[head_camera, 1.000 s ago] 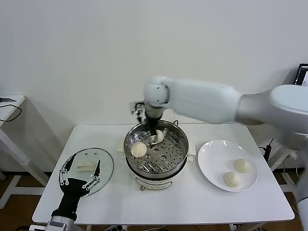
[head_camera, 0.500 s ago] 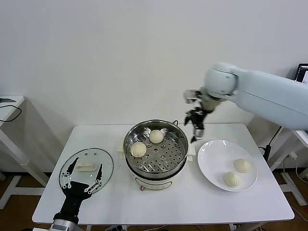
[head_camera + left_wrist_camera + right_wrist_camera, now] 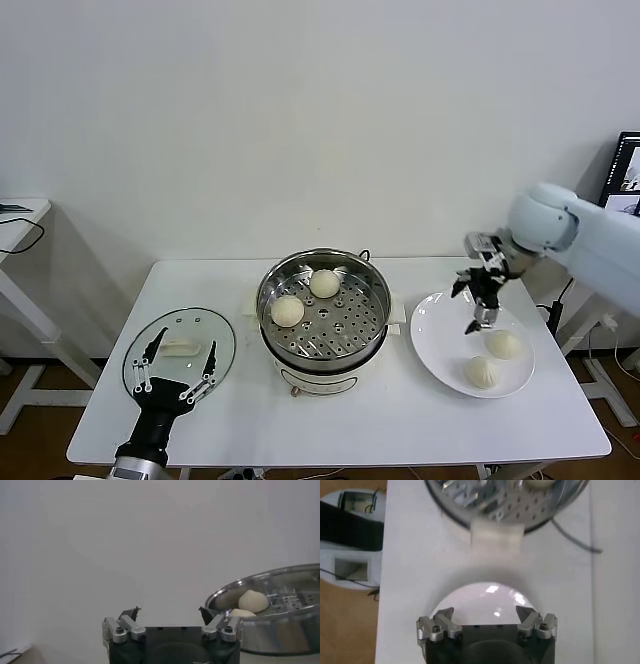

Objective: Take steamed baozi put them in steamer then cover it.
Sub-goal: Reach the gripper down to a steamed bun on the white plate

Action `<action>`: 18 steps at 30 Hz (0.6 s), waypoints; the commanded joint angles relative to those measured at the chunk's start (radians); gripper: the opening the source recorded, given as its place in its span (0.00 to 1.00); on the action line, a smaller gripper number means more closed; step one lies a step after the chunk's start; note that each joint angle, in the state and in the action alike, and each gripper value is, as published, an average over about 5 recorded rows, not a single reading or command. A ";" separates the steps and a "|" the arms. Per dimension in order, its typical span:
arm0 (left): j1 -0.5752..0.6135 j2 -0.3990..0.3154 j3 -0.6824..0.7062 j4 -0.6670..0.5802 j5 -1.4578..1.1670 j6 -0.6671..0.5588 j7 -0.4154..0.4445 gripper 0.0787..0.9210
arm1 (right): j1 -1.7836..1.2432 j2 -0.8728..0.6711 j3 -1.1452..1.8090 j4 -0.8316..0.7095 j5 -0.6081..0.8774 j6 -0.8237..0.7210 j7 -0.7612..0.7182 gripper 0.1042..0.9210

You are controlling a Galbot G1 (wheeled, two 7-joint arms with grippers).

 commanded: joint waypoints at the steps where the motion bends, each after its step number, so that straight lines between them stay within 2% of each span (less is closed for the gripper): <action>1: 0.002 -0.002 0.002 0.001 0.002 -0.001 -0.001 0.88 | -0.256 -0.048 0.172 -0.080 -0.165 0.100 -0.022 0.88; 18: -0.014 -0.007 0.011 0.015 0.006 0.006 -0.003 0.88 | -0.401 0.031 0.291 -0.157 -0.269 0.162 -0.023 0.88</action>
